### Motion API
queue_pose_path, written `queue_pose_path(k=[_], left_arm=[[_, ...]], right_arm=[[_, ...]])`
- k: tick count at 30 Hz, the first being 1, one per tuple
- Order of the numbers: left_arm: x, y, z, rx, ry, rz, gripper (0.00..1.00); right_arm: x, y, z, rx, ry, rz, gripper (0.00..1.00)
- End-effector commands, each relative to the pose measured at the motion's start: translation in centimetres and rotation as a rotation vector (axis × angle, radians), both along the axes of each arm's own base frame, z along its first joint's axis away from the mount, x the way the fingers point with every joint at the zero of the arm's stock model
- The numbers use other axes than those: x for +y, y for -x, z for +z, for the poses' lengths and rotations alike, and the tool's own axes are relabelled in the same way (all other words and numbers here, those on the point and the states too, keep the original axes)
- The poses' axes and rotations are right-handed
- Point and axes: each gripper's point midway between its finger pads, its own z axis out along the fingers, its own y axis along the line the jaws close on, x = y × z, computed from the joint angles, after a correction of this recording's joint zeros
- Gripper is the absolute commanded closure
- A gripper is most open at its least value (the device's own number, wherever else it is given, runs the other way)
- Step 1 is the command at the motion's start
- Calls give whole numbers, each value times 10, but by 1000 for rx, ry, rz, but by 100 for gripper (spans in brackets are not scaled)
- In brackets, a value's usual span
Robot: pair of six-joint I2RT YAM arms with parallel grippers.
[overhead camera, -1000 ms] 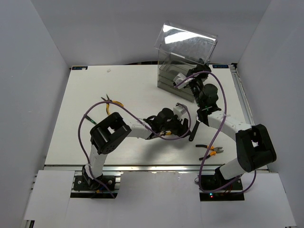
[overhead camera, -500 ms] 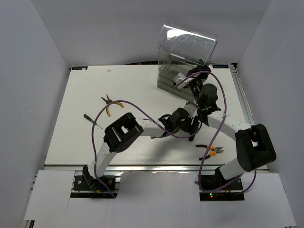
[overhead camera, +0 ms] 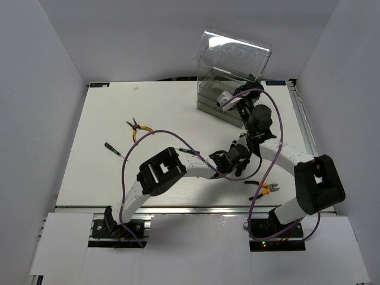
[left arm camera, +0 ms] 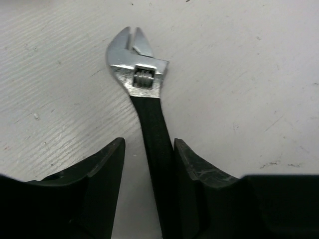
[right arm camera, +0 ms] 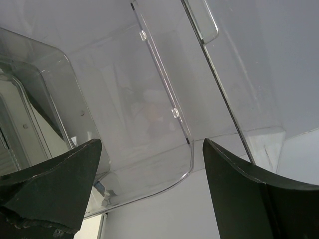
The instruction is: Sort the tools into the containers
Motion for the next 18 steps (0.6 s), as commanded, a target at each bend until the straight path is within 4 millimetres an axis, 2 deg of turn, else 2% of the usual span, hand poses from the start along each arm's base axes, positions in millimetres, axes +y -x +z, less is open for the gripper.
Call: queue_pose_path(k=[1, 2, 5, 6, 9, 11, 14, 15, 17, 18], left_arm=[[61, 29, -83, 75, -321, 6, 47], [67, 33, -89, 69, -348, 7, 55], [81, 43, -99, 96, -411, -7, 66], [85, 46, -101, 106, -420, -5, 81], [95, 48, -100, 123, -442, 13, 98], [101, 50, -97, 126, -446, 22, 100], [96, 49, -75, 125, -400, 15, 100], [87, 51, -57, 136, -354, -22, 100], [83, 50, -38, 153, -302, -40, 100], [76, 52, -15, 158, -242, -65, 100]], right_arm=[[-6, 9, 27, -74, -61, -13, 11], [-5, 9, 28, -76, -60, -9, 11], [-5, 8, 27, -75, -57, -9, 11], [-4, 8, 27, -75, -55, -7, 11], [-4, 7, 25, -71, -55, -8, 11], [-4, 7, 24, -69, -53, -10, 11], [-5, 6, 23, -68, -53, -16, 11], [-6, 7, 25, -72, -57, -18, 11], [-6, 7, 24, -71, -57, -18, 11], [-6, 8, 25, -71, -59, -20, 11]])
